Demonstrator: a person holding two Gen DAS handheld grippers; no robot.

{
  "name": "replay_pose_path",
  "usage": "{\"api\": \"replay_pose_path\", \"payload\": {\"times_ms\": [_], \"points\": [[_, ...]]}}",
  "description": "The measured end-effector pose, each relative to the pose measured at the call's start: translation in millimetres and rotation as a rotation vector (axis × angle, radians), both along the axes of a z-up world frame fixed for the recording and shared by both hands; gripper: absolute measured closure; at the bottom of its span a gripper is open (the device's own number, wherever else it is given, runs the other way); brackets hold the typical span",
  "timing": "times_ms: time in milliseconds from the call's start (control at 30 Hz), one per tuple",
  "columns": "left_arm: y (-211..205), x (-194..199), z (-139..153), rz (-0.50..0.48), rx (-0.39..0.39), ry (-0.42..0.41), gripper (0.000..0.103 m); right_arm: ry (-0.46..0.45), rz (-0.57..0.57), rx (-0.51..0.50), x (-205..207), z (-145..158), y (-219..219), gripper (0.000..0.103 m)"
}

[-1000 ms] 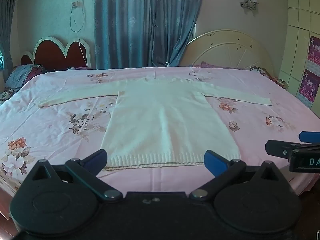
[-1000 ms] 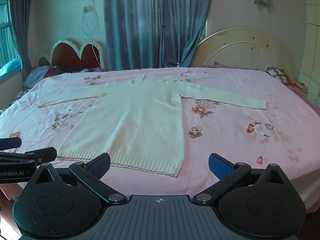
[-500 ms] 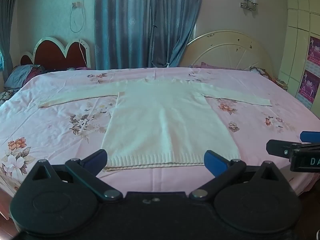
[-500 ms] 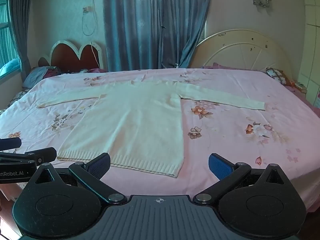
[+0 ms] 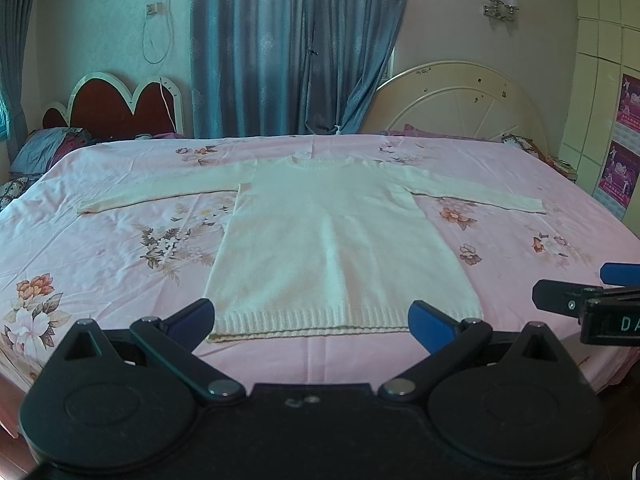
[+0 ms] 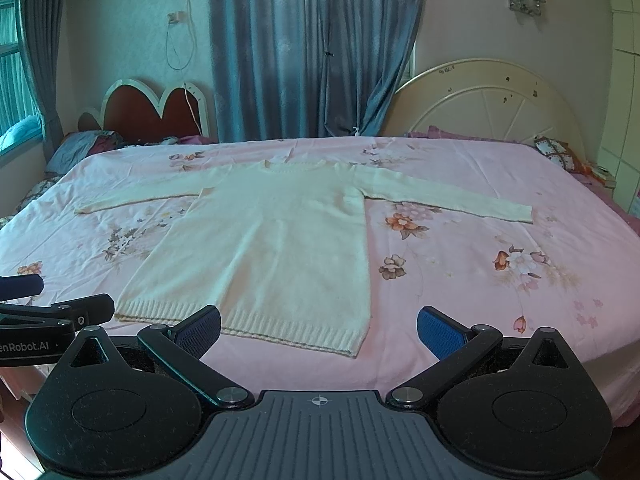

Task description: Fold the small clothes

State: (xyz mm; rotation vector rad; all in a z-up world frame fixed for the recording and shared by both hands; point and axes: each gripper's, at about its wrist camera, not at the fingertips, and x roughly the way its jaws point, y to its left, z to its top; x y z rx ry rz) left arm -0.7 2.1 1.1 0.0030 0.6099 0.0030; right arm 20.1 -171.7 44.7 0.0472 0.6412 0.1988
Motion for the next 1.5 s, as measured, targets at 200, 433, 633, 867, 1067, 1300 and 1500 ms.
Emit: {"api": "replay_pose_path", "payload": {"times_ms": [200, 433, 633, 867, 1067, 1300, 1500], "points": [[0.9, 0.7, -0.7, 0.001, 0.002, -0.001, 0.0, -0.001, 0.0, -0.003, -0.5, 0.1, 0.2, 0.0], [1.8, 0.7, -0.6, 0.003, -0.004, 0.001, 0.0, 0.0, 0.0, -0.005, 0.4, 0.6, 1.9, 0.0], [2.6, 0.1, -1.9, 0.002, -0.004, -0.002, 0.0, -0.001, 0.001, -0.01, 0.6, 2.4, 3.9, 0.0], [2.5, -0.2, -1.4, 0.001, -0.003, 0.0, 0.0, -0.004, 0.001, -0.011, 0.4, 2.4, 3.7, 0.0], [2.2, -1.0, -1.6, 0.002, -0.001, -0.002, 0.0, -0.002, 0.001, -0.011, 0.3, 2.7, 3.7, 0.0], [3.5, -2.3, -0.4, 0.004, -0.001, -0.001, 0.0, -0.004, 0.004, -0.014, -0.2, 3.9, 5.1, 0.0], [3.2, -2.3, 0.0, 0.004, -0.001, 0.0, 0.0, -0.003, 0.005, -0.015, -0.6, 3.6, 5.8, 0.0]]}}
